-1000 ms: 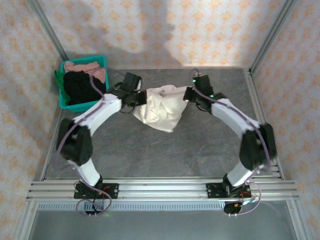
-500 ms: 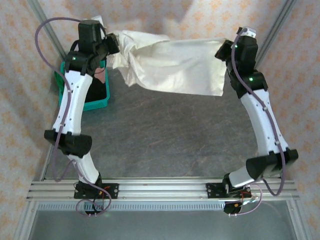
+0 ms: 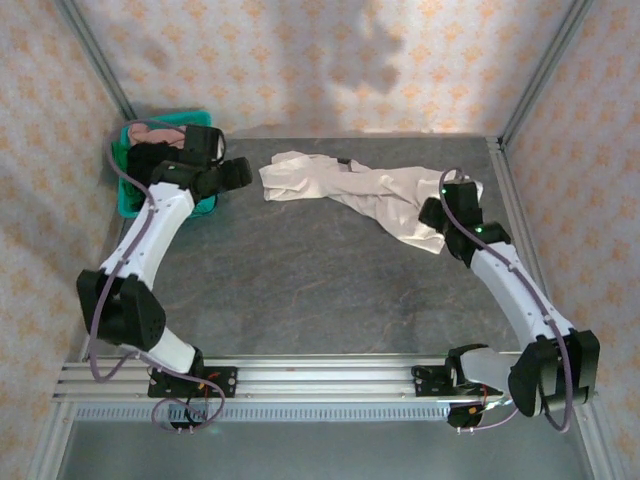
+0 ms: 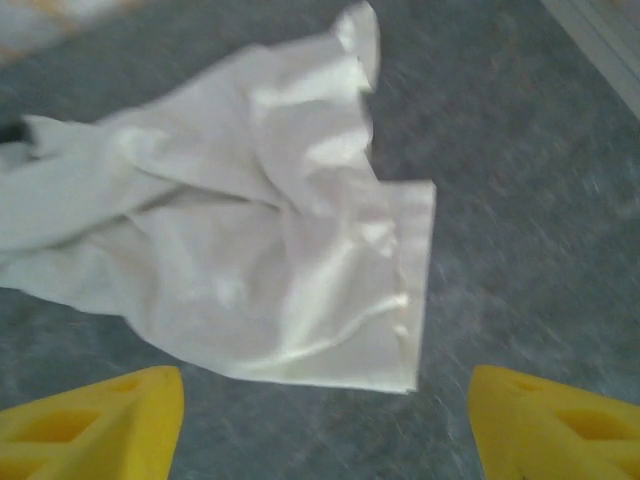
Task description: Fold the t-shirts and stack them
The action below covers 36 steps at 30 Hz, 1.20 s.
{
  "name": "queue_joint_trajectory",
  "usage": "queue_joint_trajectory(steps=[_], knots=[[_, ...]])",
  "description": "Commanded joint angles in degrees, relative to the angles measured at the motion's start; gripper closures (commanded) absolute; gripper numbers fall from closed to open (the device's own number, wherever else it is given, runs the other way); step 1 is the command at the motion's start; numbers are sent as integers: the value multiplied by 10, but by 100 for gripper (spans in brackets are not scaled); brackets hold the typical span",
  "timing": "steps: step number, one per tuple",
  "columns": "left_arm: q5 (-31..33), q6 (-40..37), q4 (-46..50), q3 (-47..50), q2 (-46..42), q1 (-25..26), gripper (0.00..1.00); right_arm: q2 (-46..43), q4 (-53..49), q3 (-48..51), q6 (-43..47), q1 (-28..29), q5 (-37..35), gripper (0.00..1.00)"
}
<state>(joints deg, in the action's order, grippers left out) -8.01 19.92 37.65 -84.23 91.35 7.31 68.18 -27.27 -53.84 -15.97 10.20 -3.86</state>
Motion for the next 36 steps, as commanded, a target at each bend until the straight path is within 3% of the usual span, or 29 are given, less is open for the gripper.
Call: queue_joint_trajectory(steps=[1, 6, 10, 13, 17, 23, 25, 28, 31, 36], knots=[[-38, 12, -48, -26, 99, 35, 20, 30, 43, -26, -22, -13, -35, 24], [-31, 16, -8, -178, 270, 54, 23, 153, 57, -119, -21, -57, 17, 24], [-23, 16, 65, -358, 408, 47, 25, 275, 72, -206, -15, -95, 45, 27], [-33, 17, 101, -466, 490, 41, 28, 378, 57, -292, -21, -117, 105, 30], [-49, 24, 124, -533, 552, 35, 36, 490, 18, -389, -20, -119, 136, 32], [-81, 30, 102, -515, 553, 29, 73, 567, -1, -430, -35, -119, 136, 48], [-90, 29, 101, -516, 545, 28, 82, 572, -1, -435, -36, -119, 127, 58], [-102, 28, 109, -517, 527, 25, 100, 563, -10, -439, -36, -119, 116, 85], [-105, 26, 115, -498, 493, 24, 100, 528, -15, -435, -28, -119, 106, 100], [-95, 19, 107, -442, 404, 20, 100, 430, -11, -401, -24, -119, 116, 100]])
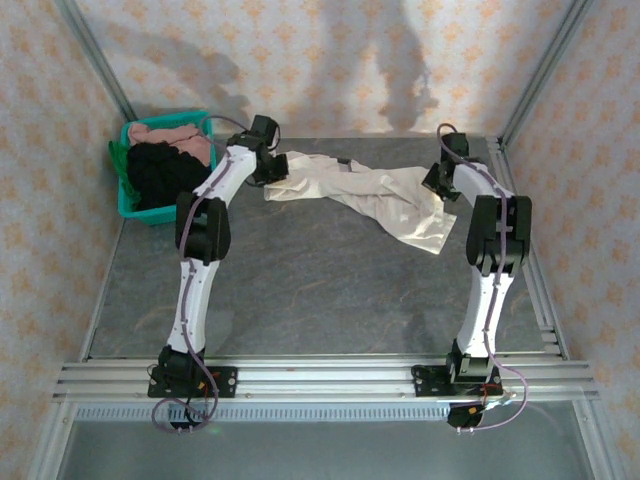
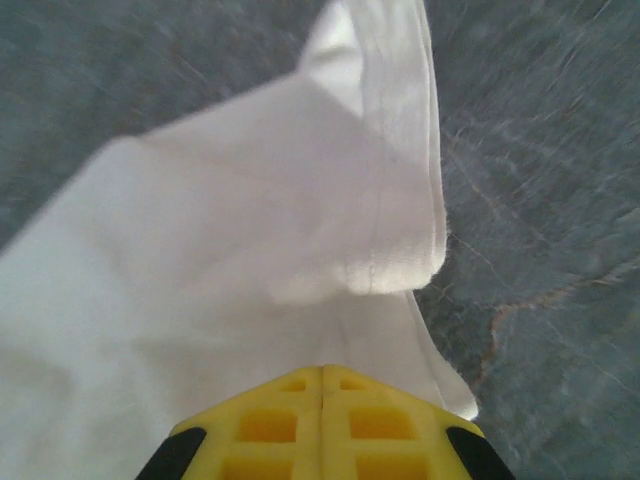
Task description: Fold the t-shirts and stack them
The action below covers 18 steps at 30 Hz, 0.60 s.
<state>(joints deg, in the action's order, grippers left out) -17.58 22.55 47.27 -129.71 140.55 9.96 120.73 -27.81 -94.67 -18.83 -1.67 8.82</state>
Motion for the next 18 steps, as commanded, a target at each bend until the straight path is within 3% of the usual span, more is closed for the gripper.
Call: queue_joint_trajectory(steps=[1, 6, 9, 10, 14, 18], knots=[[3, -9, 9, 25, -112, -7, 100, -122, 0, 21, 4, 0, -4, 100], [18, -17, -29, 107, -203, -6, 100, -228, 27, 92, 3, 4, -7, 100], [27, -16, -30, 117, -181, -6, 55, -243, 32, 117, -2, 6, 0, 100], [28, -18, -16, 103, -158, -6, 50, -250, 35, 127, -2, 9, 6, 100], [41, -18, 5, 59, -73, -7, 42, -293, 40, 158, -6, 20, 14, 100], [36, -6, 5, 25, -10, -12, 41, -376, 12, 204, -1, 45, 4, 100]])
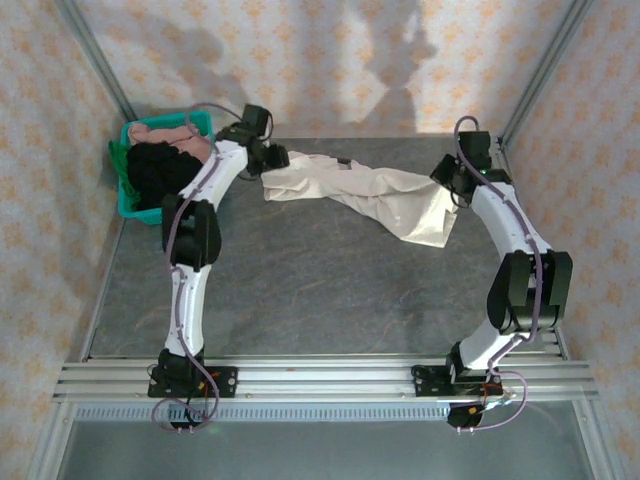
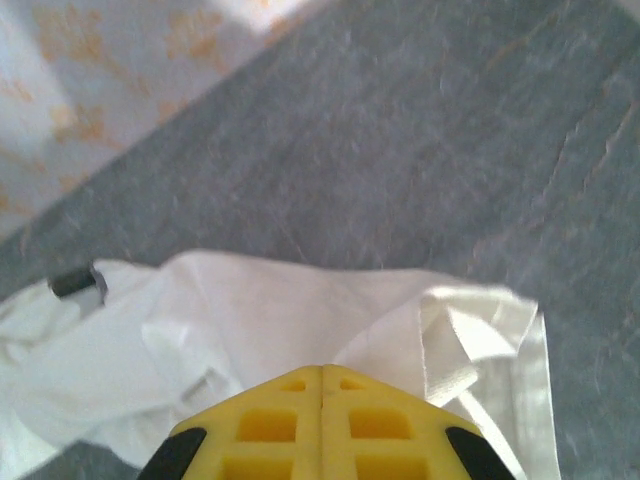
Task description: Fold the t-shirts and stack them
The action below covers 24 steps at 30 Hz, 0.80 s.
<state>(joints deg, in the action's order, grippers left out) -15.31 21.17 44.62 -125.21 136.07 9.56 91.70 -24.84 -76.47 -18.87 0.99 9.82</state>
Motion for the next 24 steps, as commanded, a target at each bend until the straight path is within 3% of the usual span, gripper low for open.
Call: queue_joint_trajectory(steps=[1, 4, 7, 10, 12, 14, 15, 19, 22, 24], knots=[[10, 9, 26, -23, 42, -8, 41, -112, -13, 50, -4, 32, -11, 100], [4, 14, 11, -24, 58, -8, 41, -192, 21, 166, -20, 91, -16, 100], [1, 11, 12, -43, 73, -9, 49, -218, 13, 251, -39, 142, -21, 100], [0, 4, 38, -79, 91, -9, 78, -227, -9, 305, -54, 169, -26, 100], [0, -2, 44, -83, 88, -9, 92, -252, -24, 335, -63, 170, -46, 79], [0, -4, 45, -76, 78, -12, 100, -287, -43, 347, -67, 169, -73, 65], [0, -6, 44, -69, 70, -13, 100, -309, -51, 346, -70, 167, -88, 52], [-3, -6, 31, -35, 36, -16, 100, -369, -39, 350, -75, 150, -138, 34], [-5, -8, 21, 4, 3, -16, 100, -356, -15, 345, -75, 128, -116, 34], [-3, -10, 11, 38, -28, -17, 100, -320, 13, 342, -76, 128, -63, 36]])
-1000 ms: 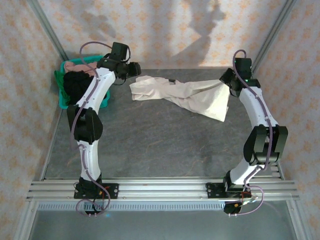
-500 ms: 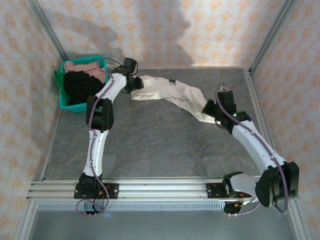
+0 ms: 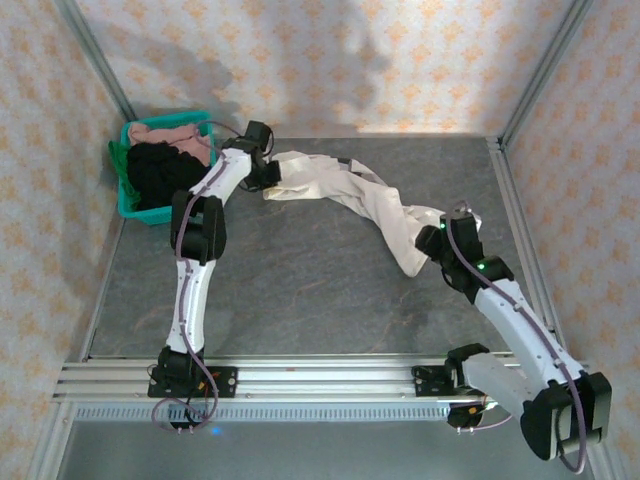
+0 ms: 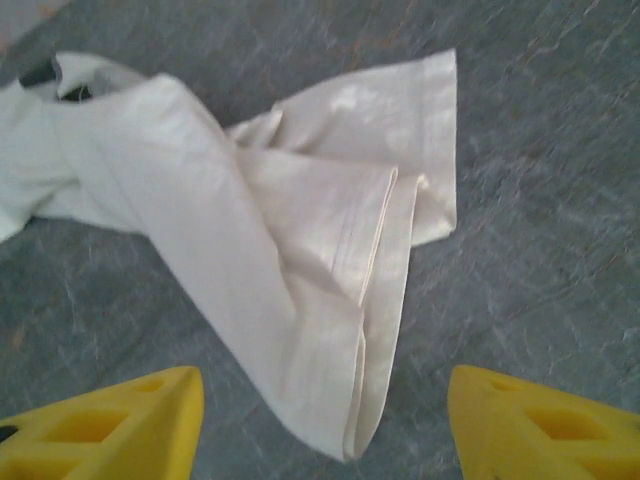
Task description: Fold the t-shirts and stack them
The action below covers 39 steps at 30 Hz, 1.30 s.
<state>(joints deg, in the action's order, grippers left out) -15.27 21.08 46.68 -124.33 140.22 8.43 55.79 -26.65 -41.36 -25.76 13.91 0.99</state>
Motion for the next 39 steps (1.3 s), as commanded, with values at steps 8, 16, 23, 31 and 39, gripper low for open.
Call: queue_joint_trajectory(steps=[8, 16, 23, 31, 39], knots=[[7, 5, -76, 188, -201, -20, 100, 220, 97, -36, 4, 0, 70, 41], [10, 1, -77, 230, -240, -23, 100, 332, 90, -96, 24, 48, 88, 92], [22, -2, -73, 235, -253, -25, 90, 292, -47, -107, 21, 247, -83, 100], [10, -1, -70, 218, -233, -27, 60, 277, -76, -75, -12, 314, -55, 61], [1, -9, -51, 174, -186, -11, 47, 128, 16, 7, -40, 208, -45, 50]])
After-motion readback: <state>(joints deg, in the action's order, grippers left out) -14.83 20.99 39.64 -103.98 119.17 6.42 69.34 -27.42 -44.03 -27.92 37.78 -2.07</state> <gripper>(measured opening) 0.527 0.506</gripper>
